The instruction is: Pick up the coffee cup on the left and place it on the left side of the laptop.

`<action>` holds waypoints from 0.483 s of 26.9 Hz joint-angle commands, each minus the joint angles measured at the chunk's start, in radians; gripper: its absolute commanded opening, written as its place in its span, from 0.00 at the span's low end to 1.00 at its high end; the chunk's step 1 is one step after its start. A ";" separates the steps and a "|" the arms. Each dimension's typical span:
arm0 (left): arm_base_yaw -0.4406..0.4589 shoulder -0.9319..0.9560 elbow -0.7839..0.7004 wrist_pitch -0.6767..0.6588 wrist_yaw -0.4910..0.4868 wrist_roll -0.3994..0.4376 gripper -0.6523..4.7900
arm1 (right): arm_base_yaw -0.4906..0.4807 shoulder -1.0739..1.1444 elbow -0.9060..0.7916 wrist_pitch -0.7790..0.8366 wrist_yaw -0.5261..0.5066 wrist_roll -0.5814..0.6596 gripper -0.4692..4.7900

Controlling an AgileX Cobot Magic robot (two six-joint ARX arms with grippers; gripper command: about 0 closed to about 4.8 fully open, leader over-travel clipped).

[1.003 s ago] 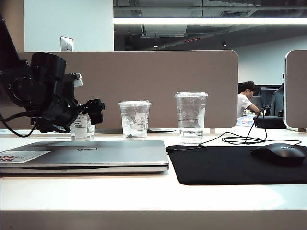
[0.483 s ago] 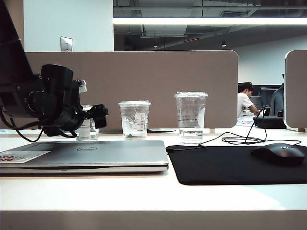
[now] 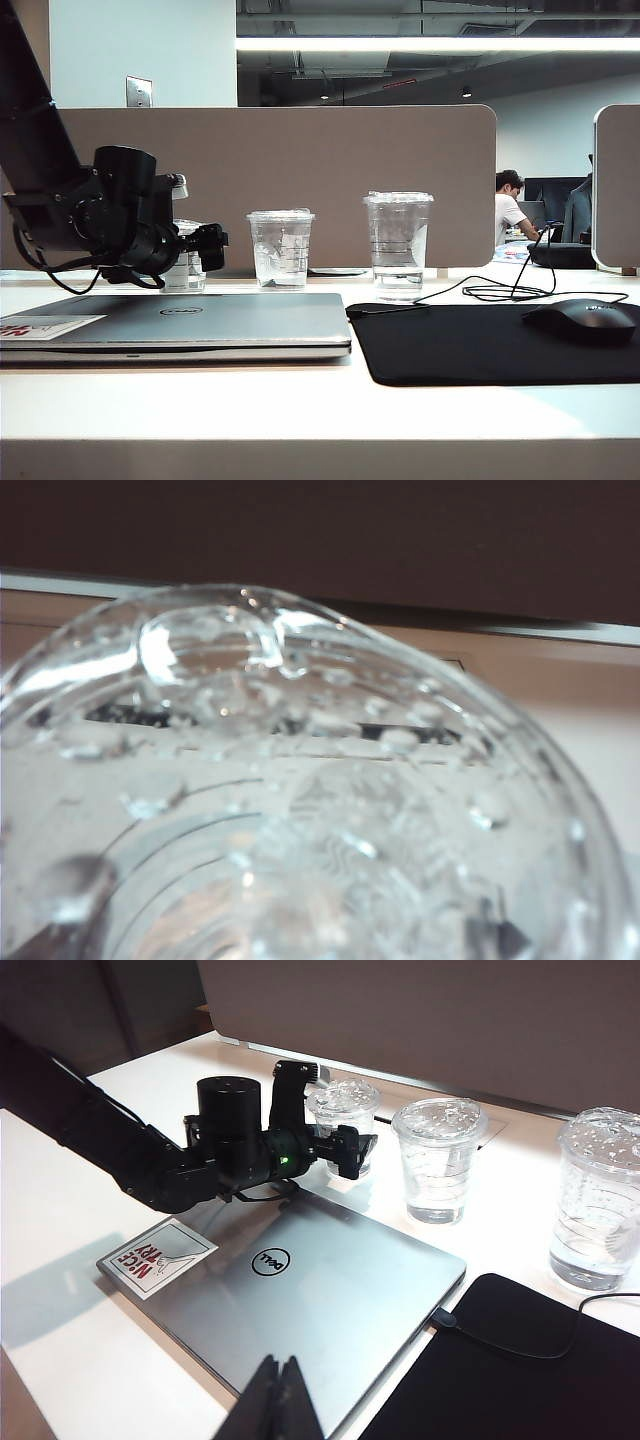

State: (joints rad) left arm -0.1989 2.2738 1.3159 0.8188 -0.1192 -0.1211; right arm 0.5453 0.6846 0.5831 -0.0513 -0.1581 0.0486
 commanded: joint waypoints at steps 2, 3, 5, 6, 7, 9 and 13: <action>0.000 0.027 0.050 0.001 0.007 0.012 1.00 | 0.001 -0.002 0.008 0.018 -0.002 -0.001 0.08; 0.000 0.030 0.056 -0.003 0.007 0.013 1.00 | 0.001 -0.002 0.008 0.018 -0.002 -0.001 0.08; 0.000 0.039 0.069 -0.009 0.008 0.013 1.00 | 0.001 -0.002 0.008 0.018 -0.002 -0.001 0.08; 0.000 0.043 0.080 -0.017 0.008 0.013 1.00 | 0.001 -0.002 0.008 0.018 -0.002 -0.001 0.08; 0.000 0.048 0.090 -0.020 0.008 0.014 1.00 | 0.001 -0.002 0.008 0.018 -0.002 -0.001 0.08; 0.000 0.049 0.095 -0.022 0.008 0.016 1.00 | 0.001 -0.002 0.008 0.018 -0.002 -0.001 0.08; 0.000 0.049 0.104 -0.029 0.007 0.017 1.00 | 0.001 -0.002 0.008 0.018 -0.002 -0.001 0.08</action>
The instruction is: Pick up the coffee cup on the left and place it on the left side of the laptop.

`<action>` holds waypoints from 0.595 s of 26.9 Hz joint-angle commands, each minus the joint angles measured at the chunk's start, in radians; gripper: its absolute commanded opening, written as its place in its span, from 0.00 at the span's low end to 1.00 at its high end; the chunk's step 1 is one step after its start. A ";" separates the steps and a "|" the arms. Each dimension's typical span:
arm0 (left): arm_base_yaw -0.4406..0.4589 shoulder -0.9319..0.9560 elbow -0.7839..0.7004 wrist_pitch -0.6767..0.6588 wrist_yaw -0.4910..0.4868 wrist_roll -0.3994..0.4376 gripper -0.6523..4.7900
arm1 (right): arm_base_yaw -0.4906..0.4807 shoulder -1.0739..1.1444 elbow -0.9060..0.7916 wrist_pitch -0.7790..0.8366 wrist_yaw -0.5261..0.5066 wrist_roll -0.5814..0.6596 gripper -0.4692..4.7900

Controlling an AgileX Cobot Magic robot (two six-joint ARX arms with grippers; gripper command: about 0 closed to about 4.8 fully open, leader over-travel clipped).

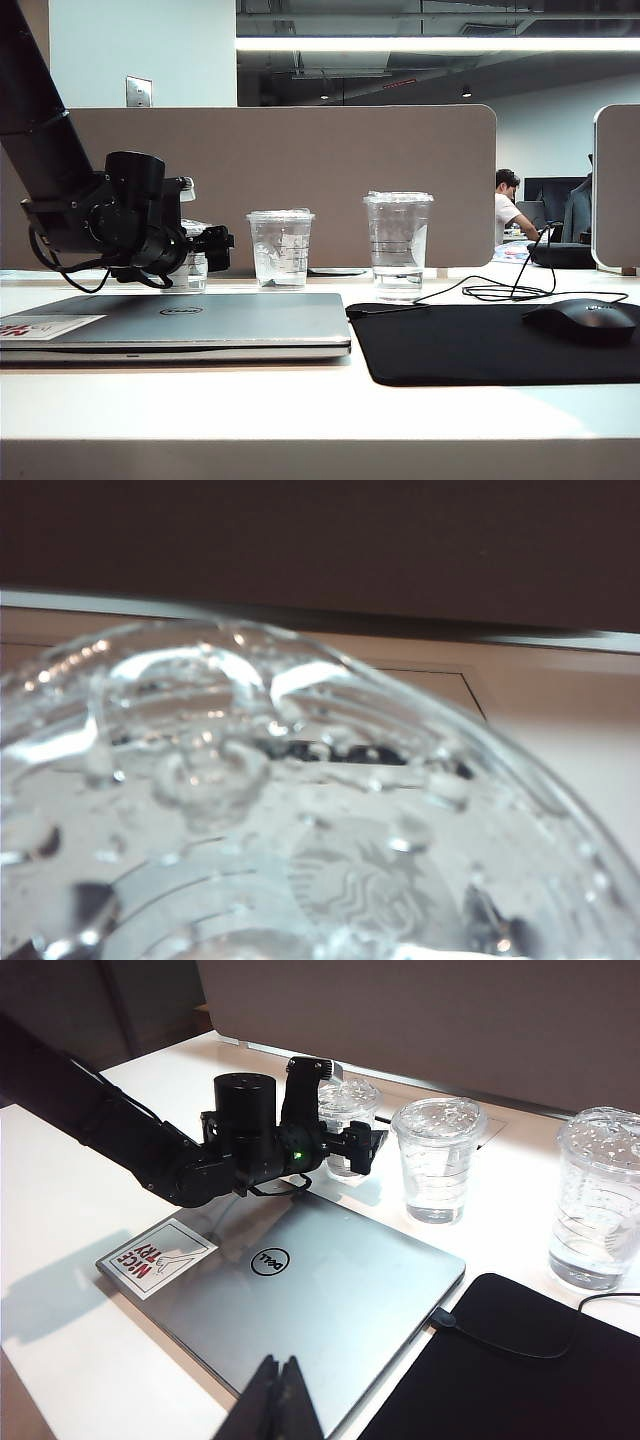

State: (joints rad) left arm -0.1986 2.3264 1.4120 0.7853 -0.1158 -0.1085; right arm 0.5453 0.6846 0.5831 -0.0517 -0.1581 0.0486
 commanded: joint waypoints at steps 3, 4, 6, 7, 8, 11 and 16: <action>0.000 -0.003 0.008 -0.003 0.004 0.005 0.74 | 0.001 -0.002 0.008 0.018 -0.002 -0.001 0.08; 0.000 -0.003 0.008 -0.002 0.005 0.005 0.67 | 0.001 -0.002 0.008 0.018 -0.002 -0.001 0.08; 0.000 -0.003 0.008 0.002 0.005 0.005 0.52 | 0.001 -0.002 0.008 0.018 -0.002 -0.001 0.08; 0.000 -0.003 0.008 0.001 0.005 0.004 0.50 | 0.001 -0.002 0.008 0.018 -0.002 -0.001 0.08; 0.000 -0.003 0.008 0.001 0.005 0.004 0.50 | 0.001 -0.002 0.008 0.018 -0.002 -0.001 0.08; 0.000 -0.006 0.011 0.005 0.005 0.004 0.50 | 0.001 -0.002 0.008 0.018 -0.002 -0.001 0.08; 0.004 -0.073 0.010 -0.025 0.040 0.003 0.50 | 0.001 -0.002 0.008 0.018 -0.001 -0.001 0.08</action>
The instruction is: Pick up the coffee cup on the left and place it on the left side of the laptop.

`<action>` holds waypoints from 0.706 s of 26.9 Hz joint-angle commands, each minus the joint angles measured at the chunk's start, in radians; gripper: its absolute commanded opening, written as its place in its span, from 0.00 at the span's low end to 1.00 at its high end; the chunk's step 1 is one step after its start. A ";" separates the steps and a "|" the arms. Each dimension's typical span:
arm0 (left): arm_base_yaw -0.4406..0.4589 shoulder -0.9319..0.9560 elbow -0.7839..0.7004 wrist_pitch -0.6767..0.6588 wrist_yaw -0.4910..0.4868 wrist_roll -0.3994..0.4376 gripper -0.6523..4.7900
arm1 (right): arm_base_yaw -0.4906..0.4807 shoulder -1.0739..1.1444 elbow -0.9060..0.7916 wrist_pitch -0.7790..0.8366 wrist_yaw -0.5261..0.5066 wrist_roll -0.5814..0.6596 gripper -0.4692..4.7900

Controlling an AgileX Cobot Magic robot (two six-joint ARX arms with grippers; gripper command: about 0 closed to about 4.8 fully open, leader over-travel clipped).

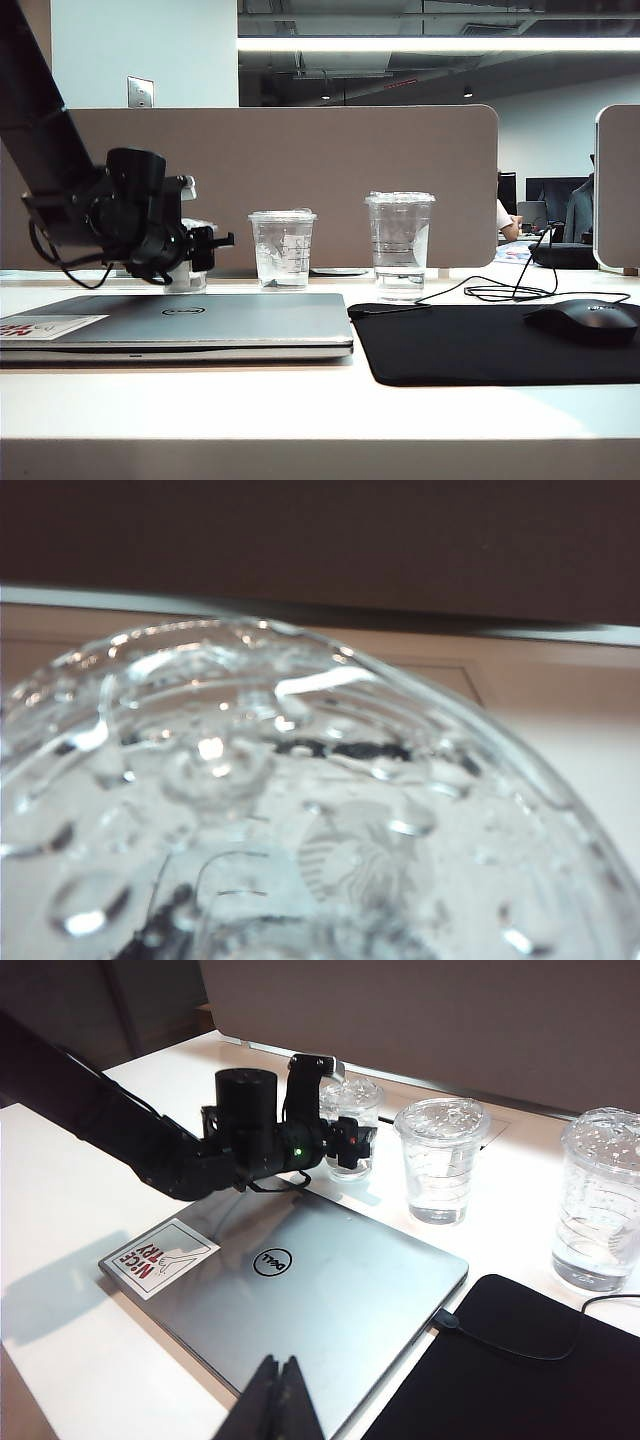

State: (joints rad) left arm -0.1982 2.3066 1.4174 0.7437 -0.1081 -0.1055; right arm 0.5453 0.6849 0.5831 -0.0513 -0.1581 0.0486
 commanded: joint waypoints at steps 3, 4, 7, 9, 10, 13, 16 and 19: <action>0.012 -0.108 0.003 -0.010 0.063 -0.003 0.51 | 0.001 -0.002 0.008 0.018 -0.001 -0.001 0.08; 0.014 -0.124 0.002 -0.021 0.067 -0.003 0.51 | 0.001 -0.002 0.008 0.018 -0.001 -0.001 0.08; 0.018 -0.183 -0.009 -0.064 0.071 0.002 0.51 | 0.001 -0.001 0.008 0.018 -0.002 -0.001 0.08; 0.035 -0.257 -0.059 -0.060 0.074 0.008 0.51 | 0.001 -0.001 0.008 0.018 -0.002 -0.001 0.08; 0.045 -0.299 -0.095 -0.054 0.075 0.008 0.51 | 0.001 -0.001 0.007 0.017 -0.002 -0.001 0.08; 0.071 -0.376 -0.171 -0.046 0.079 0.024 0.52 | 0.001 -0.001 0.007 0.017 -0.002 -0.001 0.08; 0.105 -0.468 -0.280 -0.025 0.083 0.026 0.51 | 0.001 -0.001 0.007 0.018 -0.002 -0.001 0.08; 0.148 -0.562 -0.403 0.021 0.083 0.022 0.51 | 0.001 -0.001 0.007 0.017 -0.002 -0.001 0.08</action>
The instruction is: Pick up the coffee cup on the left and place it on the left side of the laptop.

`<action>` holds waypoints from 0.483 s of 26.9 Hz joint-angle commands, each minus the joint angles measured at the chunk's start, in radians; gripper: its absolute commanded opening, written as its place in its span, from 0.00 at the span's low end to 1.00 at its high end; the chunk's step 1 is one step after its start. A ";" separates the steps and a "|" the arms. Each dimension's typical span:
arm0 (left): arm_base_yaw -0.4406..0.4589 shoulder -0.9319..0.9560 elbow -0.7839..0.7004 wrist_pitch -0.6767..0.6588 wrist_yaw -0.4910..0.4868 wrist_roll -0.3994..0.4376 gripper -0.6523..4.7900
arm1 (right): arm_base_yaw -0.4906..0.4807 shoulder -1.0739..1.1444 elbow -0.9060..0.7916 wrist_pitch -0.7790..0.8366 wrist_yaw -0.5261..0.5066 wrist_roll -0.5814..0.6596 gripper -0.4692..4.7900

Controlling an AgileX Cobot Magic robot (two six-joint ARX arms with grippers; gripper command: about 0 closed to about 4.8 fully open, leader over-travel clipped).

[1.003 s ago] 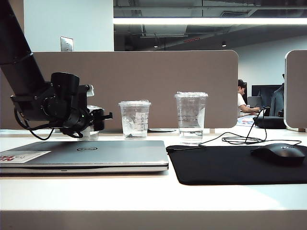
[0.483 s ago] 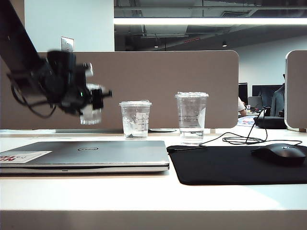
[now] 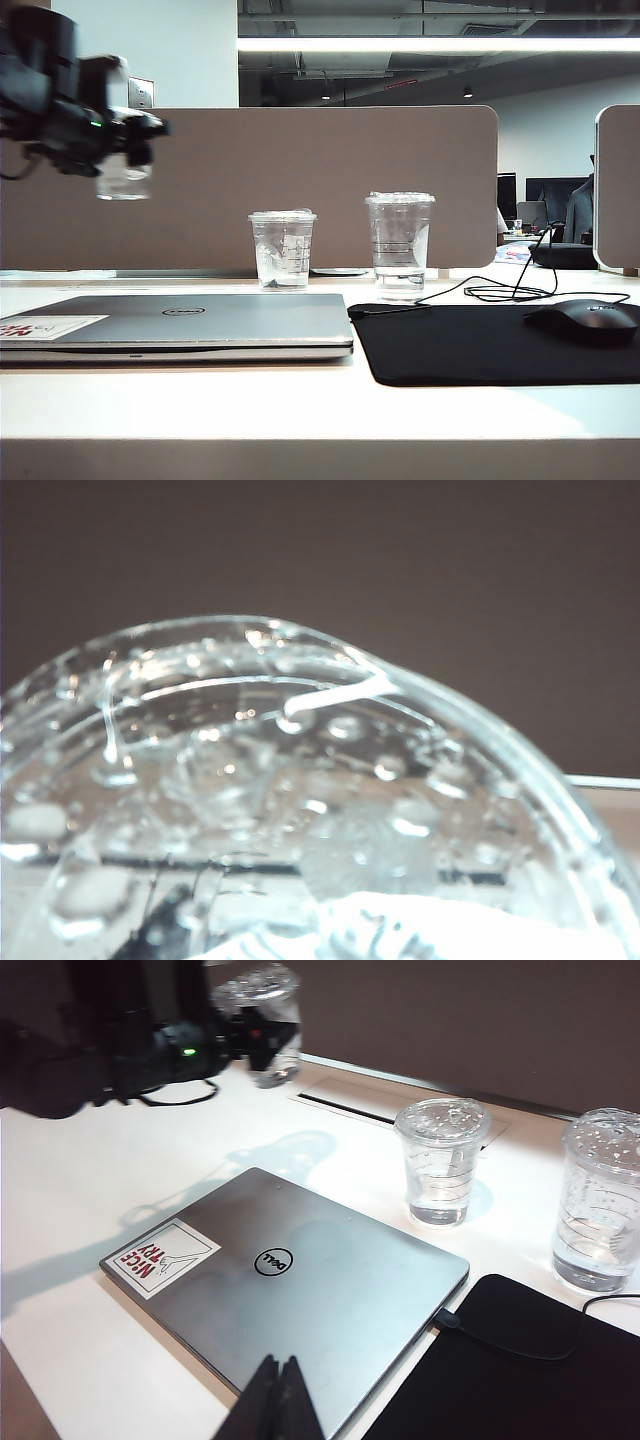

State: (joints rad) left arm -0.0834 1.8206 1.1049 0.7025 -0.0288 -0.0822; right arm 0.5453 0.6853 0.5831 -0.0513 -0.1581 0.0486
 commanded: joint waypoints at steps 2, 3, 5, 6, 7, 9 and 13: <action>0.079 -0.161 -0.210 0.092 0.004 -0.011 0.51 | 0.001 -0.001 0.007 0.017 -0.002 -0.001 0.08; 0.093 -0.183 -0.246 0.097 0.004 -0.011 0.51 | 0.001 -0.001 0.007 0.017 -0.002 -0.001 0.08; 0.114 -0.212 -0.301 0.113 0.006 -0.011 0.51 | 0.001 -0.001 0.007 0.017 -0.003 -0.001 0.08; 0.127 -0.228 -0.333 0.121 0.007 -0.011 0.51 | 0.001 -0.001 0.007 0.017 -0.006 -0.001 0.08; 0.139 -0.238 -0.363 0.129 0.007 -0.011 0.51 | 0.001 -0.001 0.007 0.017 -0.014 -0.001 0.08; 0.154 -0.245 -0.405 0.148 0.009 -0.011 0.51 | 0.001 -0.001 0.007 0.014 -0.034 -0.004 0.08; 0.166 -0.246 -0.474 0.172 0.018 -0.011 0.51 | 0.001 -0.001 0.007 -0.027 -0.118 -0.004 0.08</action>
State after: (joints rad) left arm 0.0853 1.5829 0.6415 0.8314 -0.0227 -0.0914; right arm 0.5453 0.6853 0.5835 -0.0662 -0.2314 0.0475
